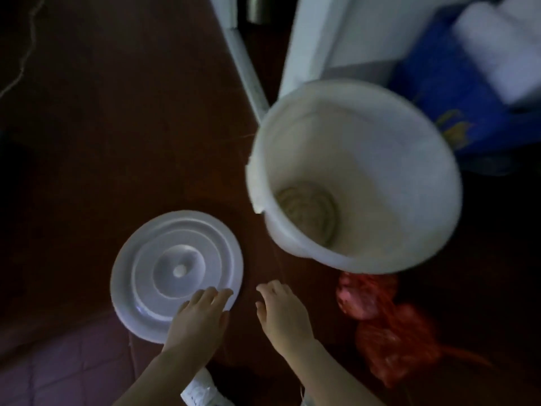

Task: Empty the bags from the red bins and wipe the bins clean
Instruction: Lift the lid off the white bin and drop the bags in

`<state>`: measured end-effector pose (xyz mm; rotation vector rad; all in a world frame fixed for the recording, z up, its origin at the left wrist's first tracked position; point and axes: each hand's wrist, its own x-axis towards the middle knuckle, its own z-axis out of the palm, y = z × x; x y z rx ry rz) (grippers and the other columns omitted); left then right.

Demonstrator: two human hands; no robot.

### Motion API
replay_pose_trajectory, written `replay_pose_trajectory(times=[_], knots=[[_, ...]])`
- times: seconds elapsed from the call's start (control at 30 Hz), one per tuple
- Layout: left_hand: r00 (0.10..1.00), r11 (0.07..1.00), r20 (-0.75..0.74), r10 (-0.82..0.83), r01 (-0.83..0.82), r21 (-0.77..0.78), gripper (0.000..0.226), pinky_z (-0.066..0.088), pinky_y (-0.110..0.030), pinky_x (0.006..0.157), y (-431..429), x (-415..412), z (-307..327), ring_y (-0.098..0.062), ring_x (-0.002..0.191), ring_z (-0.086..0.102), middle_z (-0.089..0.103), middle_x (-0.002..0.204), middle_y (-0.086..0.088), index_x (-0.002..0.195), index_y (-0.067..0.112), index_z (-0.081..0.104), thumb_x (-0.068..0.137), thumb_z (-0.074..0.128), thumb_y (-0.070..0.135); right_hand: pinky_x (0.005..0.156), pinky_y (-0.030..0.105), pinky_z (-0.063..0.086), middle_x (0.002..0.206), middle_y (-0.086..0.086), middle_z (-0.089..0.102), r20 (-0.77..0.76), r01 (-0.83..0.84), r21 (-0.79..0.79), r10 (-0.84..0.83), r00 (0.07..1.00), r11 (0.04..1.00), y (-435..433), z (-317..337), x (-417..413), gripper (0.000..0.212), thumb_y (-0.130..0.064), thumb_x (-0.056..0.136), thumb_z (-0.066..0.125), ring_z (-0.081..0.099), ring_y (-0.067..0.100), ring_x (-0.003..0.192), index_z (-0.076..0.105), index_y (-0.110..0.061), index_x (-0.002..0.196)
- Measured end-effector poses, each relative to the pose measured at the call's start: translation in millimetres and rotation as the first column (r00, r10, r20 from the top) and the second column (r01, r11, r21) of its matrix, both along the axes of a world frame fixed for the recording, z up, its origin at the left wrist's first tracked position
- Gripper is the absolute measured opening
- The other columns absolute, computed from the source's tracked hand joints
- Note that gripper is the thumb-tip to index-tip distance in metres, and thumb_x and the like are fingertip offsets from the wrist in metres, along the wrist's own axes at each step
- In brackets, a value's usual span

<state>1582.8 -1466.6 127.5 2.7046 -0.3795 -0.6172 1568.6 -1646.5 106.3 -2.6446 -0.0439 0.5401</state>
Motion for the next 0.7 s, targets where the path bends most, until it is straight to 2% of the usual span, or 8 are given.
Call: replay_pose_trajectory(times=[0.1, 0.23, 0.3, 0.4, 0.47, 0.57, 0.63, 0.7], knots=[[0.995, 0.996, -0.026, -0.094, 0.095, 0.003, 0.034, 0.053, -0.04, 0.066, -54.5, -13.2, 32.8, -0.026, 0.088, 0.064, 0.066, 0.097, -0.001, 0.119, 0.016, 0.066, 0.085, 0.066, 0.019, 0.092, 0.031, 0.047, 0.124, -0.003, 0.051, -0.019, 0.146, 0.016, -0.146, 0.989, 0.989, -58.4, 22.8, -36.4, 0.034, -0.031, 0.101, 0.04, 0.05, 0.016, 0.114, 0.048, -0.023, 0.132], [0.968, 0.968, -0.025, -0.25, 0.251, 0.018, 0.04, 0.052, -0.036, 0.052, -141.4, -39.6, 43.1, -0.024, 0.073, 0.066, 0.066, 0.085, 0.0, 0.107, 0.013, 0.071, 0.069, 0.083, 0.009, 0.092, 0.03, 0.047, 0.122, -0.005, 0.052, -0.024, 0.35, 0.006, -0.35, 0.937, 0.937, -149.1, 34.0, -93.4, 0.032, -0.03, 0.099, 0.041, 0.051, 0.014, 0.113, 0.051, -0.023, 0.129], [0.958, 0.958, -0.049, -0.283, 0.285, 0.032, 0.039, 0.053, -0.037, 0.056, -187.6, -56.9, 36.9, -0.027, 0.075, 0.067, 0.067, 0.087, -0.002, 0.107, 0.012, 0.071, 0.07, 0.081, 0.006, 0.092, 0.03, 0.046, 0.12, -0.006, 0.053, -0.027, 0.428, -0.002, -0.428, 0.903, 0.904, -196.1, 36.9, -126.1, 0.031, -0.03, 0.099, 0.042, 0.051, 0.014, 0.113, 0.052, -0.024, 0.128], [0.946, 0.948, -0.074, -0.315, 0.317, 0.015, 0.04, 0.053, -0.041, 0.071, -256.9, -78.7, 27.3, -0.03, 0.092, 0.065, 0.066, 0.103, -0.004, 0.121, 0.014, 0.066, 0.081, 0.07, 0.011, 0.094, 0.029, 0.046, 0.123, -0.007, 0.052, -0.064, 0.533, -0.033, -0.534, 0.843, 0.846, -264.6, 37.6, -172.9, 0.031, -0.032, 0.098, 0.043, 0.051, 0.014, 0.116, 0.05, -0.026, 0.128], [0.936, 0.94, -0.094, -0.341, 0.342, 0.002, 0.042, 0.05, -0.039, 0.082, -301.0, -90.9, 20.5, -0.028, 0.103, 0.059, 0.061, 0.114, -0.003, 0.13, 0.017, 0.058, 0.088, 0.062, 0.018, 0.096, 0.028, 0.044, 0.127, -0.006, 0.051, -0.084, 0.593, -0.06, -0.596, 0.799, 0.803, -306.7, 35.6, -200.6, 0.033, -0.033, 0.097, 0.045, 0.05, 0.014, 0.118, 0.048, -0.027, 0.13], [0.921, 0.93, -0.132, -0.367, 0.366, -0.033, 0.042, 0.044, -0.035, 0.092, -359.3, -98.8, 7.1, -0.023, 0.113, 0.053, 0.054, 0.124, 0.0, 0.134, 0.021, 0.053, 0.092, 0.056, 0.023, 0.098, 0.028, 0.044, 0.131, -0.006, 0.049, -0.119, 0.67, -0.122, -0.681, 0.723, 0.733, -360.2, 29.3, -234.6, 0.038, -0.034, 0.096, 0.047, 0.048, 0.015, 0.121, 0.044, -0.03, 0.134], [0.87, 0.876, -0.136, -0.474, 0.481, 0.022, 0.039, 0.039, -0.03, 0.099, -390.1, -97.2, -7.4, -0.019, 0.12, 0.048, 0.048, 0.135, 0.003, 0.134, 0.021, 0.052, 0.096, 0.049, 0.026, 0.098, 0.032, 0.045, 0.134, -0.003, 0.046, -0.157, 0.71, -0.151, -0.726, 0.67, 0.688, -386.8, 20.1, -249.4, 0.042, -0.037, 0.096, 0.048, 0.046, 0.017, 0.124, 0.042, -0.029, 0.137], [0.846, 0.847, -0.156, -0.51, 0.526, 0.079, 0.04, 0.036, -0.028, 0.102, -414.5, -92.1, -21.2, -0.019, 0.122, 0.045, 0.045, 0.139, 0.003, 0.136, 0.023, 0.049, 0.097, 0.047, 0.029, 0.098, 0.035, 0.047, 0.139, -0.001, 0.043, -0.205, 0.741, -0.179, -0.761, 0.616, 0.648, -406.6, 8.3, -257.8, 0.048, -0.04, 0.097, 0.048, 0.044, 0.02, 0.126, 0.038, -0.029, 0.142]])
